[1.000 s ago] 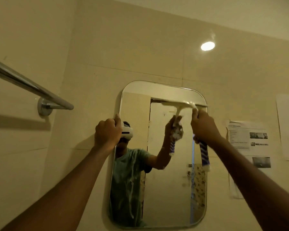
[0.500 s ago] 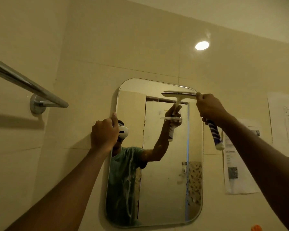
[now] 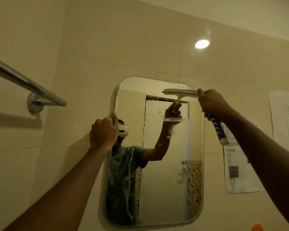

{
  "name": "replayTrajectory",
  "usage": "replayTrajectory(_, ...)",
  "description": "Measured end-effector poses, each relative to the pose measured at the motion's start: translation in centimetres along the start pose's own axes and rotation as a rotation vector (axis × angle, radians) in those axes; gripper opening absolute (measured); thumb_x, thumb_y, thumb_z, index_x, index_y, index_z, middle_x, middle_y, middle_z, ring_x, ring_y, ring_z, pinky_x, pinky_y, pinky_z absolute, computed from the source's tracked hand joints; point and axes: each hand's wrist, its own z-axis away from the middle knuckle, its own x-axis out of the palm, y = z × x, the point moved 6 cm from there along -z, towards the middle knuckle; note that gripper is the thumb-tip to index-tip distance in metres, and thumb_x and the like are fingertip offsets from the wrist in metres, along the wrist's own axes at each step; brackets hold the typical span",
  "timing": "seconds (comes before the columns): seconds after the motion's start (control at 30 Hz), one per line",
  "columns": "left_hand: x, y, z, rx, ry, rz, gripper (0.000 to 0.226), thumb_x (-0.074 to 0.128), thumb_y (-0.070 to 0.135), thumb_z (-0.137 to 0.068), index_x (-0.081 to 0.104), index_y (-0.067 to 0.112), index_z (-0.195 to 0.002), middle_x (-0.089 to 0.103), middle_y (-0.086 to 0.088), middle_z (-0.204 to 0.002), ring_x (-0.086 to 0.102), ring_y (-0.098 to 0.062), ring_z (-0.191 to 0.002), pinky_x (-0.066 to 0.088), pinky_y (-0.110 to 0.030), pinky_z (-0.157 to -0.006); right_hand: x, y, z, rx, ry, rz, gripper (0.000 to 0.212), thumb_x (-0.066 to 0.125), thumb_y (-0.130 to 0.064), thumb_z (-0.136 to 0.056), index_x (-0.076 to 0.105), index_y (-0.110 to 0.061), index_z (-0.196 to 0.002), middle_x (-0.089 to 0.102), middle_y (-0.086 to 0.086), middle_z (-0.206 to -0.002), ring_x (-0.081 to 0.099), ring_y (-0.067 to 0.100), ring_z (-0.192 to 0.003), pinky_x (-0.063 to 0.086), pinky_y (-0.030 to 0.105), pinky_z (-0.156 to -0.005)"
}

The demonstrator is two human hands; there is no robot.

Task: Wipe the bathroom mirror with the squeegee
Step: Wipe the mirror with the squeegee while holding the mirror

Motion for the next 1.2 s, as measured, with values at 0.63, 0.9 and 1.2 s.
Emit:
replayTrajectory(0.63,-0.1,0.3,0.6,0.013,0.051,-0.028,0.063,0.028,0.040,-0.104,0.065,0.002,-0.068,0.064,-0.016,-0.059,0.062,-0.031,-0.053,0.034,-0.023,-0.048,-0.6,2.0,-0.2,0.017,-0.010,-0.172,0.037,0.032,-0.037,-0.096,0.049,-0.004,-0.097,0.050,0.009,-0.076,0.045,0.016,-0.056,0.041,0.024,-0.046)
replayTrajectory(0.9,-0.1,0.2,0.9,-0.002,0.054,-0.013,0.063,0.027,0.040,-0.104,0.062,0.004,-0.066,0.062,-0.014,-0.057,0.063,-0.029,-0.051,0.048,-0.027,-0.047,0.8,4.3,0.9,-0.139,0.016,-0.278,0.027,0.039,-0.037,-0.101,0.047,-0.020,-0.121,0.058,0.013,-0.081,0.056,0.020,-0.056,0.048,0.027,-0.044)
replayTrajectory(1.2,0.2,0.1,1.1,-0.030,0.050,0.012,0.065,0.025,0.042,-0.104,0.064,0.003,-0.069,0.063,-0.014,-0.058,0.063,-0.029,-0.052,0.052,-0.031,-0.050,7.3,11.3,9.2,-0.019,0.005,-0.092,0.033,0.025,-0.042,-0.102,0.044,-0.019,-0.087,0.052,0.004,-0.065,0.049,0.013,-0.045,0.046,0.024,-0.037)
